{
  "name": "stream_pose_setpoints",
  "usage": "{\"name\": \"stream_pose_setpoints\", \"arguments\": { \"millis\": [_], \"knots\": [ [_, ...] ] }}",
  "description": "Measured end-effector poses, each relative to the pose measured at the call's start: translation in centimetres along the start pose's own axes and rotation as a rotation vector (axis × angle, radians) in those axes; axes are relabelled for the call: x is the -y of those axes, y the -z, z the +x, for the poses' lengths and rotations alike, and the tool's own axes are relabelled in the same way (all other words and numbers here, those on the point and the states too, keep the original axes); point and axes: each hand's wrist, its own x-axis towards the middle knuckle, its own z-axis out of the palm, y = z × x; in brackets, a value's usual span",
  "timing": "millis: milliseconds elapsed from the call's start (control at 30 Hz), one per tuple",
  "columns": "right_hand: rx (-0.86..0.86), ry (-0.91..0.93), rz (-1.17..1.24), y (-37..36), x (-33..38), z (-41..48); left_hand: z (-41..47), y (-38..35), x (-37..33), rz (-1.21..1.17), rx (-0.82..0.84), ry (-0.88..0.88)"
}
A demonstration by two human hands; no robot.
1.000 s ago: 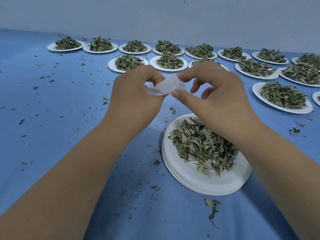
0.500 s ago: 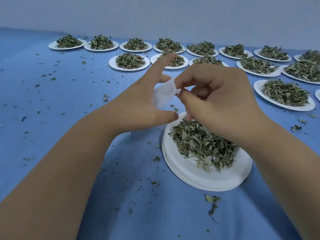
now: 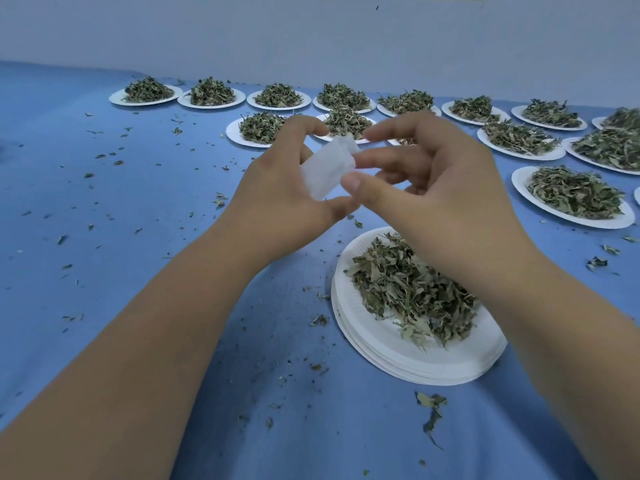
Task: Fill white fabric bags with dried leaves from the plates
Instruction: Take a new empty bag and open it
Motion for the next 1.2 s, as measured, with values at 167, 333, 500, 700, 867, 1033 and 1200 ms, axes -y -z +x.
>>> {"name": "stream_pose_setpoints", "arguments": {
  "millis": [167, 333, 500, 700, 867, 1033, 1200],
  "knots": [
    [-0.015, -0.012, 0.040, -0.6, 0.0, 0.0, -0.3, -0.4, -0.3, 0.024, -0.015, -0.079],
    [-0.042, -0.037, -0.089, -0.3, 0.2, -0.1, -0.5, -0.5, -0.7, -0.028, 0.080, -0.116],
    [0.091, -0.041, -0.031, -0.1, 0.5, -0.3, -0.4, -0.6, -0.4, 0.006, 0.082, -0.144],
    [-0.028, 0.143, -0.129, 1.0, 0.6, 0.2, 0.1, -0.2, 0.5, -0.003, 0.010, -0.112],
    [0.156, 0.101, -0.168, 0.9, 0.3, -0.2, -0.3, -0.3, 0.4, -0.022, 0.106, -0.148],
    [0.165, 0.080, -0.230, 0.7, 0.1, -0.1, -0.2, -0.4, 0.3, -0.053, 0.134, -0.162],
    [0.163, 0.075, -0.115, 0.8, 0.0, 0.3, -0.2, -0.2, -0.1, -0.058, 0.140, -0.134]
  ]
}}
